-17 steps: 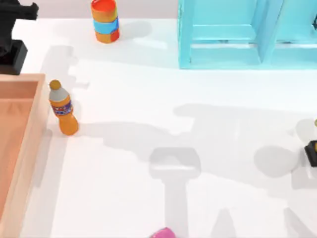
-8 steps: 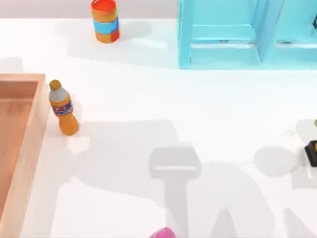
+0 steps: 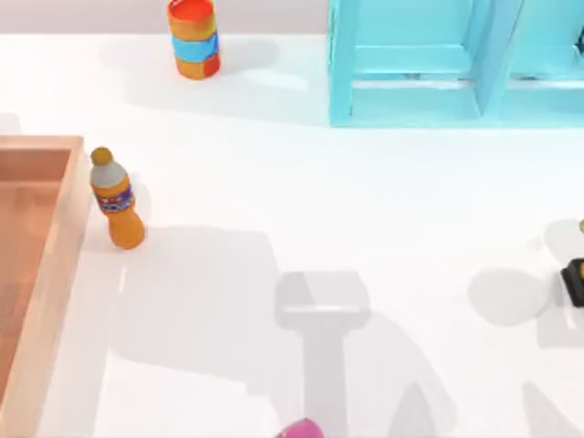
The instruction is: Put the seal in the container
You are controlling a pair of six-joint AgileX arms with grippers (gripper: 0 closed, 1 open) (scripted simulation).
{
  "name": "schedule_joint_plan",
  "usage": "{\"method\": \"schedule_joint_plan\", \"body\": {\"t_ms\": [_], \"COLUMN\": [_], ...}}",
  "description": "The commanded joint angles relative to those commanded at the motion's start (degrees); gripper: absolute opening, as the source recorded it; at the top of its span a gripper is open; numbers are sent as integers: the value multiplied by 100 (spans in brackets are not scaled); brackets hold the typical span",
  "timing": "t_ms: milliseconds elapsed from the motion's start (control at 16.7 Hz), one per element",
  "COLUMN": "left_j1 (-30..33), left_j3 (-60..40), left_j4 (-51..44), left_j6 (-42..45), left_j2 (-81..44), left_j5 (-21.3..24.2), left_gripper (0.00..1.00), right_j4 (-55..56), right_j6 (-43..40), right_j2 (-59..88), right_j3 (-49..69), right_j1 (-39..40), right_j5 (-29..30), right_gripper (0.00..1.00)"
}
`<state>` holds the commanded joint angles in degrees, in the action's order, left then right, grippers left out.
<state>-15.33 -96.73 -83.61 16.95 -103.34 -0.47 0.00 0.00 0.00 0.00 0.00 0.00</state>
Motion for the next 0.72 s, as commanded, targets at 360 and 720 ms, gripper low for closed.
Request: {"method": "schedule_joint_plan", "body": {"t_ms": [360,720], "left_j1": [-19,-49], "left_j3": [851,1485], "left_j4": [820,1480], "left_j6": [14,23], "left_j2": [27,28], "left_j5": [-13,7], "left_gripper": [0,0], "right_j4": [0,0], "right_j6": [0,0], "right_j2": [0,0], "right_j3": [0,0], "right_j1": [0,0], "right_j5": [0,0], "right_gripper": [100,100]}}
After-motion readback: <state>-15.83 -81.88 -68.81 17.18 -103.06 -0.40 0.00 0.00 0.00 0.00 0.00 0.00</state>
